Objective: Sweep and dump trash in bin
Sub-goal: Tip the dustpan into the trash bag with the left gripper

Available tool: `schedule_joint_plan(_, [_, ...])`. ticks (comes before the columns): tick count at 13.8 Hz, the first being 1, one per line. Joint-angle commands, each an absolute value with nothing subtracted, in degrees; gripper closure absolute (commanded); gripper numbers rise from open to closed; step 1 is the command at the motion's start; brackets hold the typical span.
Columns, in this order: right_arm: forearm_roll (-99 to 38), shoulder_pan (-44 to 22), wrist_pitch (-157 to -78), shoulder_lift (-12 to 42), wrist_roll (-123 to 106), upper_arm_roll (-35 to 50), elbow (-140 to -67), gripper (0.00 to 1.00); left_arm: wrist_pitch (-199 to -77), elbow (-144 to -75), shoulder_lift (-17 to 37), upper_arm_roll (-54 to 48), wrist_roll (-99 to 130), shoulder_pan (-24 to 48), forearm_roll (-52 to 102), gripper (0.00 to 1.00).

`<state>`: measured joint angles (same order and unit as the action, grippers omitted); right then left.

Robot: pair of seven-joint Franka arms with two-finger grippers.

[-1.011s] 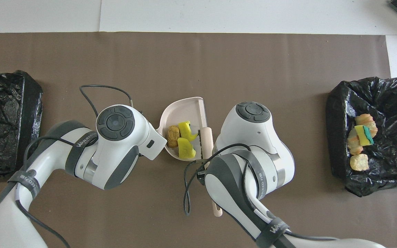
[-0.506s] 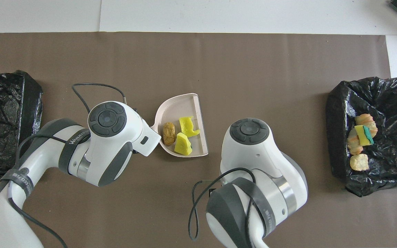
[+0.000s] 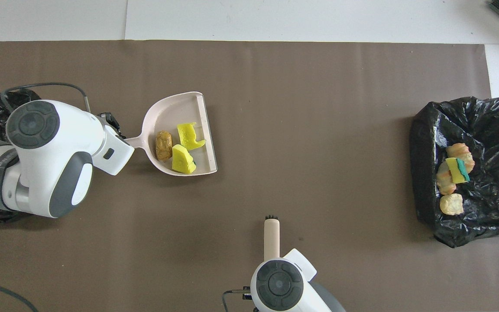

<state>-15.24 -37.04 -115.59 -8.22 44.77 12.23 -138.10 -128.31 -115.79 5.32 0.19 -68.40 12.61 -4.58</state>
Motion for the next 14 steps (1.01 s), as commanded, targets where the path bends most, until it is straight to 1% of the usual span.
schedule_joint_plan(1, [-16.3, -38.1, -120.7, -9.3, 46.5, 12.1, -141.9, 1.00, -127.1, -116.2, 1.6, -0.4, -76.1, 5.7, -4.7, 1.00])
schedule_joint_plan(3, [-16.4, -38.1, -123.1, -8.7, 46.4, 12.2, -143.3, 1.00, -125.5, -114.6, 0.4, -0.3, -79.6, 0.5, -1.9, 1.00])
schedule_joint_plan(4, [-16.4, -38.1, -123.3, -8.5, 46.1, 12.2, -143.3, 1.00, -123.2, -112.7, 0.4, -0.2, -82.3, -2.8, -1.3, 1.00])
schedule_joint_plan(5, [-16.3, -38.1, -124.4, -7.7, 46.1, 12.2, -143.3, 0.96, -120.4, -109.7, 0.6, -0.2, -88.8, -6.0, -0.6, 1.00])
schedule_joint_plan(6, [-16.3, -38.5, -125.9, -7.0, 46.1, 12.4, -143.3, 0.86, -117.5, -106.9, 1.1, -0.1, -92.4, -9.8, 1.5, 1.00])
schedule_joint_plan(7, [-16.3, -39.7, -126.4, -6.8, 46.1, 12.4, -143.1, 0.71, -114.9, -104.4, 1.8, -0.1, -93.8, -14.1, 3.2, 1.00])
schedule_joint_plan(8, [-16.4, -40.0, -126.5, -6.2, 46.3, 12.4, -142.4, 0.41, -112.3, -101.5, 2.7, -0.1, -95.3, -17.1, 3.6, 1.00])
schedule_joint_plan(9, [-16.4, -39.9, -126.2, -5.4, 46.3, 12.2, -141.1, 0.00, -109.8, -97.9, 4.0, -0.1, -96.1, -19.7, 3.8, 1.00])
schedule_joint_plan(11, [-15.9, -37.9, -126.3, -4.5, 45.4, 12.0, -138.4, 0.00, -105.6, -91.1, 7.5, -0.1, -97.9, -25.8, 3.3, 1.00])
schedule_joint_plan(12, [-15.5, -35.5, -126.0, -4.4, 44.1, 12.0, -136.4, 0.00, -105.0, -88.5, 9.0, -0.1, -99.8, -27.7, 3.0, 1.00])
schedule_joint_plan(13, [-15.3, -33.2, -125.2, -4.5, 42.3, 12.0, -134.8, 0.00, -105.3, -86.9, 9.8, -0.1, -101.9, -29.1, 2.3, 1.00])
schedule_joint_plan(14, [-14.5, -31.3, -124.2, -4.9, 39.8, 11.9, -133.8, 0.00, -106.2, -86.6, 10.1, -0.1, -102.3, -29.3, 0.5, 1.00])
